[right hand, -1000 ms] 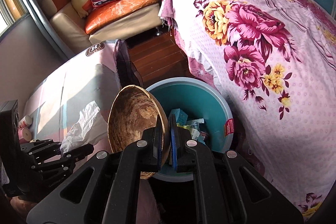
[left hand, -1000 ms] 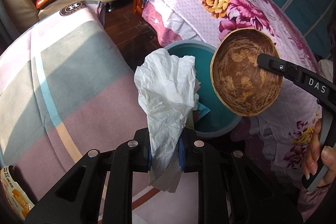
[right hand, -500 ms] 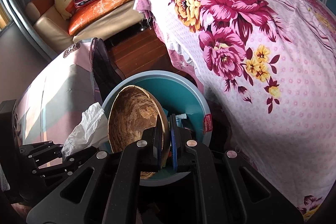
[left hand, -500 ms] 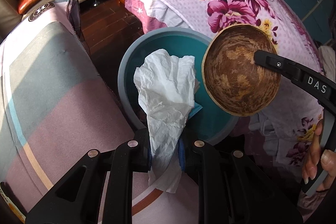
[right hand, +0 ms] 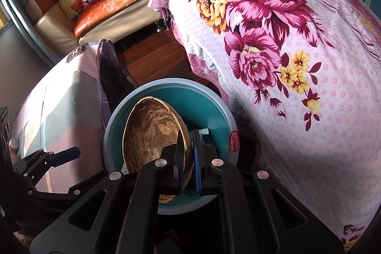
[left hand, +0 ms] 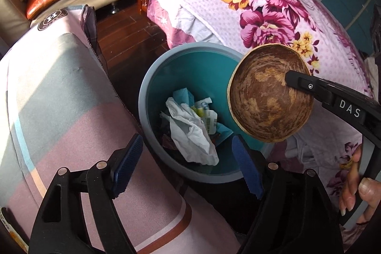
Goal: Collect trash
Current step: 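Open the left tool over the bin while the right tool holds the bowl, then lower the woven bowl into the bin and open the right tool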
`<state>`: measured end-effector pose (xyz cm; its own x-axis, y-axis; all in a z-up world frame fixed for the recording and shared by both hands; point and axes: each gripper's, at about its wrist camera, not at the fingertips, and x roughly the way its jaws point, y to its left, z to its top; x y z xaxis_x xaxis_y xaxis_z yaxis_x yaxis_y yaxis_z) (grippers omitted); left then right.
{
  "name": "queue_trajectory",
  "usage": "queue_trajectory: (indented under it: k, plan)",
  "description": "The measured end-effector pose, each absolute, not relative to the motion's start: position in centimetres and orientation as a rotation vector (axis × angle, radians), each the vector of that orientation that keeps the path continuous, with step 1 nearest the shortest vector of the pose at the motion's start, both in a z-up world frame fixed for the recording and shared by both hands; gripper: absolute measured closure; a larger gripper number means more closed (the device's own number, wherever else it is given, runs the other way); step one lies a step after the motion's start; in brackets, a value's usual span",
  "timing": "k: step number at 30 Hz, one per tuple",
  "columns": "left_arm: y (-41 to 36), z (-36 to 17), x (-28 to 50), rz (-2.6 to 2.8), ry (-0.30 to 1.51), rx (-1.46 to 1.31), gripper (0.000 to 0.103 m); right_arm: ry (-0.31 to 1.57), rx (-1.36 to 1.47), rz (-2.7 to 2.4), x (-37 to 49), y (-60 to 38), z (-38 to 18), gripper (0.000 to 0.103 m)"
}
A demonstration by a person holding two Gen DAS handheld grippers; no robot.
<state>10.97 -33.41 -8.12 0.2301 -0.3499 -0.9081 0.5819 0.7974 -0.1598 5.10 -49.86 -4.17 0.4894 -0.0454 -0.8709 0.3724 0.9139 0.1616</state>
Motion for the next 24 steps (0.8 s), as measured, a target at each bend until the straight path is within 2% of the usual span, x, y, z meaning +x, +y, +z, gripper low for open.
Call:
queue_trajectory:
  k: [9, 24]
  plan:
    - [-31.1, -8.0, 11.1, -0.6, 1.18, 0.195, 0.018, 1.053, 0.335, -0.243, 5.7, -48.9, -4.4, 0.096]
    - [-24.9, -7.7, 11.8, -0.518, 1.188, 0.109, 0.015, 1.159, 0.287, -0.202, 7.8, -45.5, -7.1, 0.095]
